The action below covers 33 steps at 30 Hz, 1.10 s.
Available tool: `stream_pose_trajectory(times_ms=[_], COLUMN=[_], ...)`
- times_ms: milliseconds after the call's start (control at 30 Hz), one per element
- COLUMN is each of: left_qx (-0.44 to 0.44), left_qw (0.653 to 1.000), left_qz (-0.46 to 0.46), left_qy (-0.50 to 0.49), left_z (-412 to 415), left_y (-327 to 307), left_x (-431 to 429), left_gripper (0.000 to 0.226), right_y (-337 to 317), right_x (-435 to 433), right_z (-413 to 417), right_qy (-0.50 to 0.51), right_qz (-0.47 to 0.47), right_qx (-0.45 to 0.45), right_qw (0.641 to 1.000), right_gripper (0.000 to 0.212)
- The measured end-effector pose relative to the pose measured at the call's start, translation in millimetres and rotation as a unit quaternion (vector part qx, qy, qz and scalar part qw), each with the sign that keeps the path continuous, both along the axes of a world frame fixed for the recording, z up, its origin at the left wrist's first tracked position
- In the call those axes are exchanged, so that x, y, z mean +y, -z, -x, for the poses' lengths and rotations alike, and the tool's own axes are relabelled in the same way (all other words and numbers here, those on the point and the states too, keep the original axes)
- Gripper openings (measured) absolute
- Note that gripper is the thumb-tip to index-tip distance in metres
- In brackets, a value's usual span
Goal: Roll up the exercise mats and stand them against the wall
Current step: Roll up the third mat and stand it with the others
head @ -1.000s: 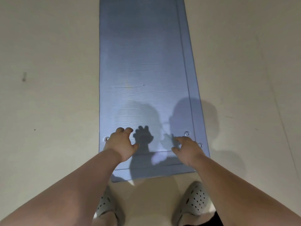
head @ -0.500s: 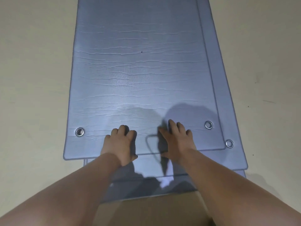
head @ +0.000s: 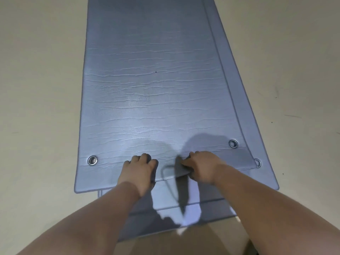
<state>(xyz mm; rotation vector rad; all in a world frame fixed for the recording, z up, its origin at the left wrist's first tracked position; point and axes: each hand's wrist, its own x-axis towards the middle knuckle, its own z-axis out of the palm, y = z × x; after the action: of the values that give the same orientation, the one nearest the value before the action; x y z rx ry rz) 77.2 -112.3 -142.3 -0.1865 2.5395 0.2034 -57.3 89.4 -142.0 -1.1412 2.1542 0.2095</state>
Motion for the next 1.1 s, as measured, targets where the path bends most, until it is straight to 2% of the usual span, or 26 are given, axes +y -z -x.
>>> stream_pose_trajectory(times_ms=[67, 133, 200, 267, 333, 500, 567, 600, 667, 733, 767, 867, 933, 1000, 1067, 1100], left_qx=[0.016, 0.034, 0.066, 0.08, 0.057, -0.04, -0.034, -0.026, -0.002, 0.024, 0.03, 0.028, 0.064, 0.144, 0.218, 0.249], left_qw=[0.999, 0.997, 0.992, 0.983, 0.983, 0.985, 0.987, 0.989, 0.991, 0.992, 0.992, 0.992, 0.988, 0.98, 0.97, 0.963], left_qz=[-0.026, -0.06, -0.111, -0.14, -0.127, -0.127, -0.082, -0.051, 0.01, 0.042, 0.046, 0.051, 0.089, 0.11, 0.103, 0.092], left_qy=[0.029, 0.034, -0.015, -0.091, -0.117, -0.113, -0.131, -0.138, -0.135, -0.118, -0.114, -0.116, -0.113, -0.078, 0.016, 0.046], left_z=[-5, -9, -7, 4, 18, 38, 42, 43, 42, 42, 42, 47, 48, 43, 34, 27], left_y=[0, -3, -12, -22, -29, -32, -25, -23, -17, -9, -6, 0, -4, -10, -10, -8], left_x=[-5, -13, -19, -25, -33, -45, -38, -33, -25, -25, -27, -30, -26, -19, -8, -3], left_gripper=[0.047, 0.049, 0.049, 0.038, 0.027, 0.022, 0.017, 0.016, 0.02, 0.029, 0.034, 0.04, 0.038, 0.04, 0.047, 0.042], right_y=[-7, -14, -17, -24, -30, -40, -37, -33, -24, -10, -1, 14, 23, 26, 24, 22], right_x=[1, 3, 4, 0, -6, -25, -28, -27, -23, -17, -14, -6, -3, -10, -20, -24], right_z=[13, 21, 22, 21, 21, 20, 7, -2, -25, -45, -54, -72, -75, -70, -58, -52], right_qy=[0.017, 0.064, 0.102, 0.138, 0.166, 0.207, 0.231, 0.219, 0.149, 0.078, 0.054, 0.05, 0.073, 0.092, 0.098, 0.096], right_qz=[0.019, 0.048, 0.08, 0.093, 0.079, 0.017, 0.022, 0.051, 0.139, 0.234, 0.244, 0.159, 0.115, 0.111, 0.101, 0.085], right_qx=[-0.027, -0.031, 0.003, 0.034, 0.03, -0.022, 0.041, 0.115, 0.252, 0.295, 0.295, 0.257, 0.241, 0.231, 0.207, 0.184], right_qw=[0.999, 0.996, 0.992, 0.986, 0.983, 0.978, 0.972, 0.967, 0.946, 0.923, 0.922, 0.952, 0.961, 0.962, 0.968, 0.975], right_gripper=[0.028, 0.028, 0.028, 0.028, 0.03, 0.026, 0.02, 0.018, 0.028, 0.041, 0.045, 0.078, 0.089, 0.087, 0.08, 0.078])
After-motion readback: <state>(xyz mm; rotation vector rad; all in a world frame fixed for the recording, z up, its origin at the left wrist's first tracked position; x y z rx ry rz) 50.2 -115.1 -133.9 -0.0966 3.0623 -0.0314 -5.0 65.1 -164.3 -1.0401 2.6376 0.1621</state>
